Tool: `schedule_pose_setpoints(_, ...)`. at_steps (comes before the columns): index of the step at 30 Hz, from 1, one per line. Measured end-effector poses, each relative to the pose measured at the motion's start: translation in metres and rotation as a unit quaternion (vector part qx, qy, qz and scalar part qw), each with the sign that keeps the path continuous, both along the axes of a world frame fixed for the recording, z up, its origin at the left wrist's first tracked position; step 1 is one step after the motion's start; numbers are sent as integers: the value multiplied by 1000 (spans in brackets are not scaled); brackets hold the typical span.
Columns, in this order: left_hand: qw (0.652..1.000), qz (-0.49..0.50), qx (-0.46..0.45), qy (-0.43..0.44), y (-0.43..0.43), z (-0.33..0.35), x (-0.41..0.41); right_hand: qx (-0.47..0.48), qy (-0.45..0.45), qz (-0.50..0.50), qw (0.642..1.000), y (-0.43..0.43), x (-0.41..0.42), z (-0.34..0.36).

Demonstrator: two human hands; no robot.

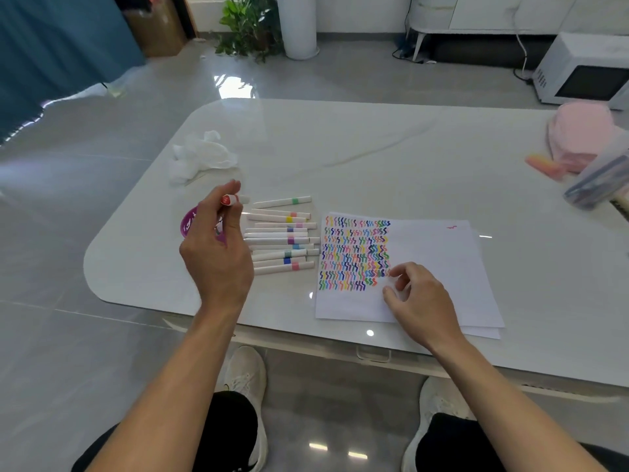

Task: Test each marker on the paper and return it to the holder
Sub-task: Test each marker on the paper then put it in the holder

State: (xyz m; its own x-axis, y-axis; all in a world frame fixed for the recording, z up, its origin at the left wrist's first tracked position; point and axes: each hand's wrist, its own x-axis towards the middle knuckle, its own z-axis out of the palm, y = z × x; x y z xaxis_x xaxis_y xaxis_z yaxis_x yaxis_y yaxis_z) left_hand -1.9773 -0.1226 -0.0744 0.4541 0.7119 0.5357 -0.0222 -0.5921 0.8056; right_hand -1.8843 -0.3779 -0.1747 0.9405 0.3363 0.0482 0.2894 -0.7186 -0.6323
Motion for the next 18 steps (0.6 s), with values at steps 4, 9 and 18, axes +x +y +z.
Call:
schedule_pose_setpoints(4, 998, 40, 14, 49, 14, -4, -4, -3, -3, 1, 1000, 0, 0, -1)
schedule_pose_setpoints(9, 984, 87, 36, 154, 25, -15, -8, -11, -6, 3, 1000, 0, -1, -1)
schedule_pose_setpoints(18, 960, 85, 54, 260, 33, -31, -6, -16, -2, 7, 1000, 0, 0, -3)
